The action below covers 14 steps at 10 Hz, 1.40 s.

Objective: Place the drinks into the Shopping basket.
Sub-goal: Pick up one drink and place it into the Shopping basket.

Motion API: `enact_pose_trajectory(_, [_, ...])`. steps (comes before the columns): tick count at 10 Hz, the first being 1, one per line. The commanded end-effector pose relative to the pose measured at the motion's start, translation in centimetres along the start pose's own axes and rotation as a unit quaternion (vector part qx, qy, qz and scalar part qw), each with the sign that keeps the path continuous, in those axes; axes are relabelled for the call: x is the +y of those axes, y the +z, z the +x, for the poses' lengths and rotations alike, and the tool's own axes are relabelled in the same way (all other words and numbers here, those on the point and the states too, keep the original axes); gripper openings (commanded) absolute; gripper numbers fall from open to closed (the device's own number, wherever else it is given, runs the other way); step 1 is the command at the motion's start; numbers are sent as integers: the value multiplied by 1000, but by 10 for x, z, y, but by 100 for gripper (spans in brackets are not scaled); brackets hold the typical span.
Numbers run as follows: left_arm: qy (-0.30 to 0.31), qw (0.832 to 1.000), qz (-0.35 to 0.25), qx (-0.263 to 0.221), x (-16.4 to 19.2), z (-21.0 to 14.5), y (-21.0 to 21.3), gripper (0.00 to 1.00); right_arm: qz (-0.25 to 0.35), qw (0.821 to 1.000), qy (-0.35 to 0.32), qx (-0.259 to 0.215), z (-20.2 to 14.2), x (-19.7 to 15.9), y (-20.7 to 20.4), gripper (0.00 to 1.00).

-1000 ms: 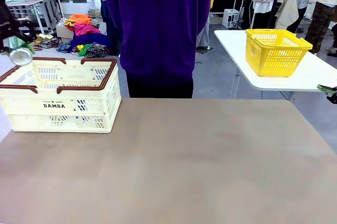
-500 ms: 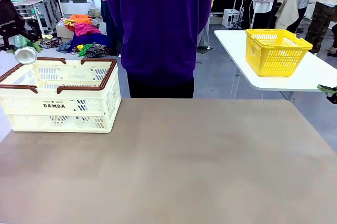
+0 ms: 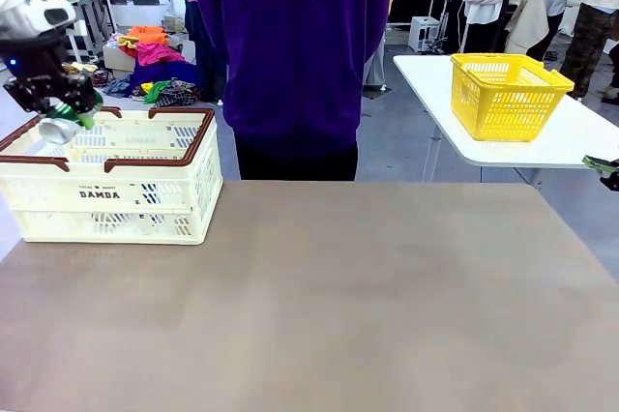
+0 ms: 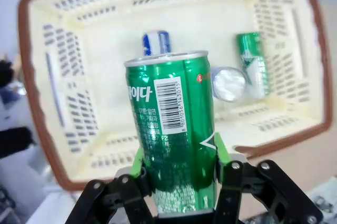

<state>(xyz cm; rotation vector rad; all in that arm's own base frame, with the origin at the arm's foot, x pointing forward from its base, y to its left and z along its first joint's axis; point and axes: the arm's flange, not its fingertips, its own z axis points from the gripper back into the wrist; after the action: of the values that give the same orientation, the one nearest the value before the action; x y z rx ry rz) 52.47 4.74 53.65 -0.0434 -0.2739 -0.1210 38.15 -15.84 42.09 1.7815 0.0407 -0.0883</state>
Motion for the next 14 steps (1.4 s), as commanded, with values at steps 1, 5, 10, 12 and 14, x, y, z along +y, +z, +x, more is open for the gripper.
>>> enact_pose_trajectory(1, [-13, 1000, -24, -15, 21, 18, -10, 0, 7, 1000, -6, -2, 1, 5, 2, 100])
enact_pose_trajectory(5, [19, 999, -24, 11, 46, 45, -55, 0, 7, 1000, -6, -2, 1, 5, 2, 100])
enact_pose_trajectory(10, [55, 998, 16, 30, 53, 47, -84, 0, 7, 1000, -6, -2, 1, 5, 2, 100])
enact_pose_trajectory(12, [58, 997, 27, 41, 49, 49, -90, 0, 7, 1000, -6, -2, 1, 5, 2, 100])
enact_pose_trajectory(14, [59, 997, 27, 52, 46, 52, -93, 76, 7, 1000, -6, -2, 1, 5, 2, 100])
